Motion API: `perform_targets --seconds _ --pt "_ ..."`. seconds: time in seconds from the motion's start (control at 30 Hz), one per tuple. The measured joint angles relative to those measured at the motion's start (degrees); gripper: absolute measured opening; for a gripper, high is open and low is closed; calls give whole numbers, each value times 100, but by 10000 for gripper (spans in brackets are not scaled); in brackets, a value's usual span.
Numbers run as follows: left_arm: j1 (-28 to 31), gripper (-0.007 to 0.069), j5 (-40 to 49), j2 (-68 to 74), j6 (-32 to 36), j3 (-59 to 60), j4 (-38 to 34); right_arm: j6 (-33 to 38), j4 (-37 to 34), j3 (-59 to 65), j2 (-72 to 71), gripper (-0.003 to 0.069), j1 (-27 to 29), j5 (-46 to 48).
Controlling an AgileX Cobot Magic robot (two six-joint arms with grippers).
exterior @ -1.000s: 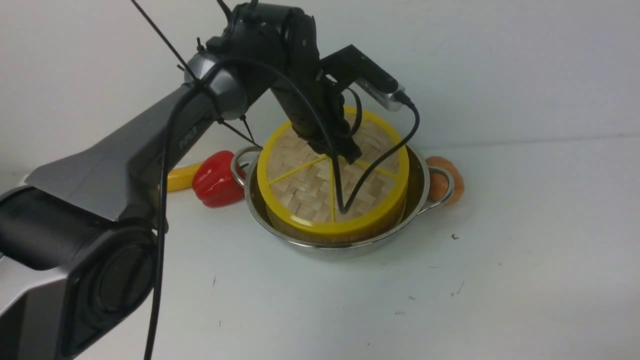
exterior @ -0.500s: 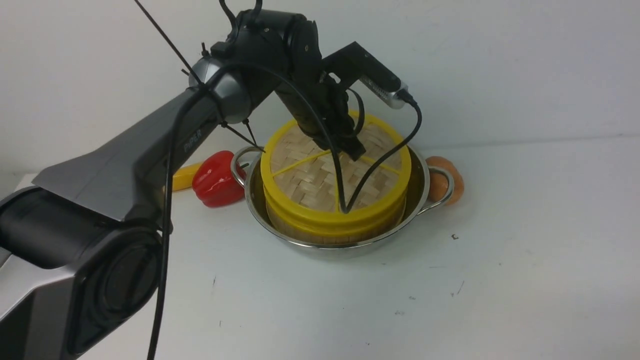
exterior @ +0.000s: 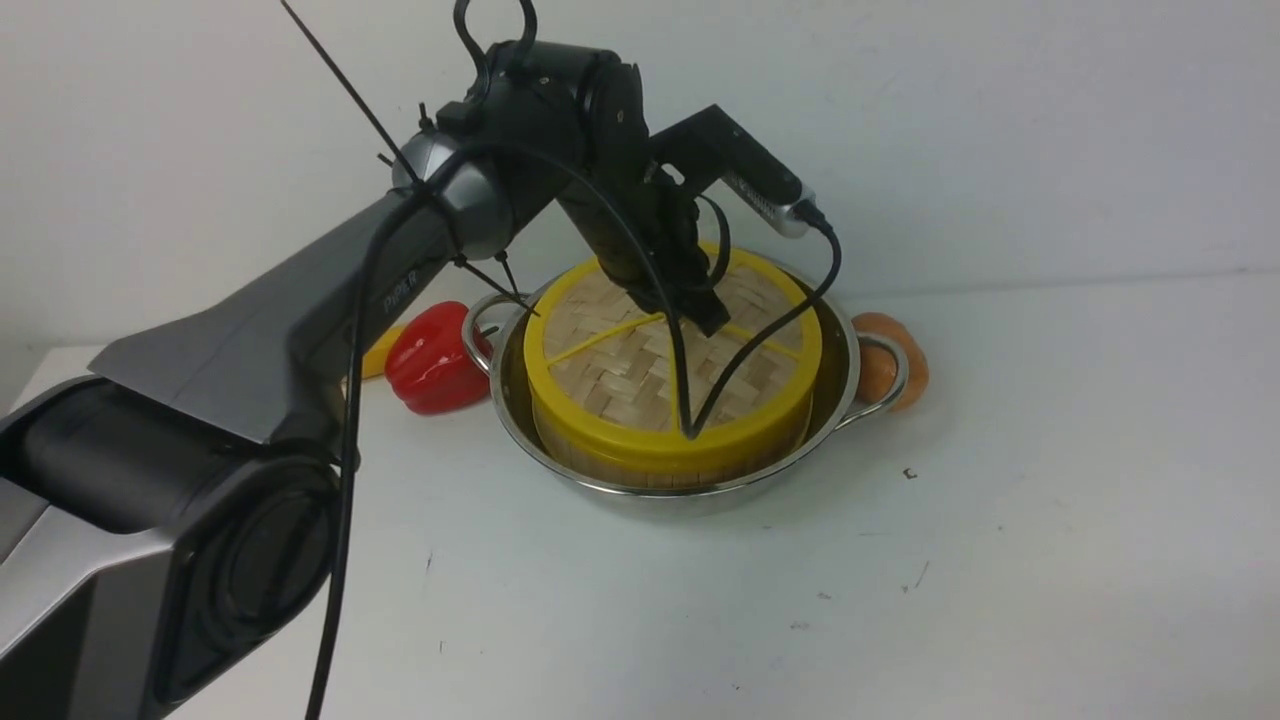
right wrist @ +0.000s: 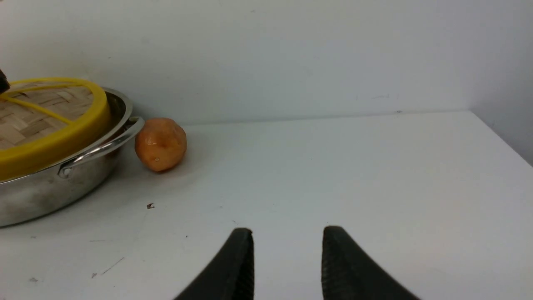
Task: Place the steamer in the pot on the white table, and put the lid on the steamer.
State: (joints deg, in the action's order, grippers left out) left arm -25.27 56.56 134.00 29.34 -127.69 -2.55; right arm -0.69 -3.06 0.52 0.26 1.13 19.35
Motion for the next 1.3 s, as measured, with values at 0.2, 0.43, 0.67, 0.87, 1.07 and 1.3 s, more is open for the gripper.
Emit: perform_targets --seconds 0.2,0.43,0.67,0.87,1.07,1.3 --pt "0 162 -57 0 72 0 18 0 0 0 0 248 0 0" --pt "0 510 -102 -118 -258 0 217 0 0 0 0 248 0 0" --pt "0 682 62 -1080 -1090 0 597 0 0 0 0 249 0 0" --pt "0 611 85 -1940 -1790 0 325 0 0 0 0 249 0 0" --pt "0 482 -220 -2199 -1845 0 301 0 0 0 0 249 0 0" --pt "0 336 -439 -2213 -1764 0 371 0 0 0 0 249 0 0"
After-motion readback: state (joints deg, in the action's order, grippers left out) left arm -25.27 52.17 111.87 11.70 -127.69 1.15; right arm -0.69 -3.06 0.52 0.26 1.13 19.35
